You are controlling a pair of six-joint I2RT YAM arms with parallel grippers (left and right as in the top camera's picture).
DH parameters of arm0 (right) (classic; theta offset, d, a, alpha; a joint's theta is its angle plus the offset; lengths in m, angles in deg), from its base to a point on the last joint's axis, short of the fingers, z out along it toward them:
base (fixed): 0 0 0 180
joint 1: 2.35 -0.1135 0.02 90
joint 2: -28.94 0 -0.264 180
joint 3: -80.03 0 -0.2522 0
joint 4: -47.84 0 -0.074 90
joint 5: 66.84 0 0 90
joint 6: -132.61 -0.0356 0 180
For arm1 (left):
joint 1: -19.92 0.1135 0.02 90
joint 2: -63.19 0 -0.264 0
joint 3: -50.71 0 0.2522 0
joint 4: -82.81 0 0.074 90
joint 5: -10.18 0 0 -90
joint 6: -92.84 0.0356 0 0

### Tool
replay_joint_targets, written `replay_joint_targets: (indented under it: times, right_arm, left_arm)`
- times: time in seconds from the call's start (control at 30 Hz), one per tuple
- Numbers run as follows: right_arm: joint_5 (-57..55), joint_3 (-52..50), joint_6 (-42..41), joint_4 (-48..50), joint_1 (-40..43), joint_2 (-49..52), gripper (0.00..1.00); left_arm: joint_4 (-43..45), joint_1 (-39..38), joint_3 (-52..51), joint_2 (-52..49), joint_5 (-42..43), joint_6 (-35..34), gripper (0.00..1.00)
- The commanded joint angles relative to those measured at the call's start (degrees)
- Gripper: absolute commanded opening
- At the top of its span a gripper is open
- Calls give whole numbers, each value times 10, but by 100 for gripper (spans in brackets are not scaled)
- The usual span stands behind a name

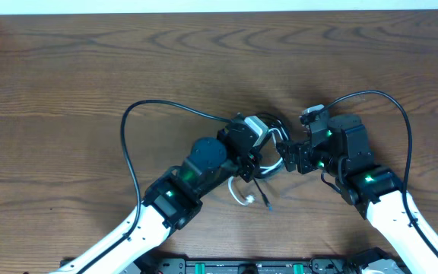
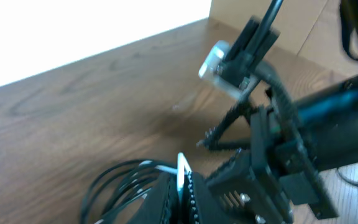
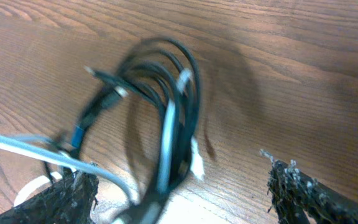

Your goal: Untangle cables

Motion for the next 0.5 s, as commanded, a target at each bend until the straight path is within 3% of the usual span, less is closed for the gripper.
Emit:
replay_joint_targets:
  times: [0.0, 0.33, 0.43, 0.47]
  right_arm:
    - [0, -4, -8, -2, -4, 1, 84]
    - [2, -4, -18, 6, -4, 33, 77]
    - [2, -4, -21, 17, -7, 34, 55]
    - [2, -4, -22, 21, -7, 34, 40]
  left_arm:
    - [8, -1, 38, 33, 7, -5, 7]
    - [9, -1, 40, 71, 7, -7, 7]
    - [9, -1, 40, 71, 8, -12, 7]
    - [10, -1, 40, 71, 10, -14, 7]
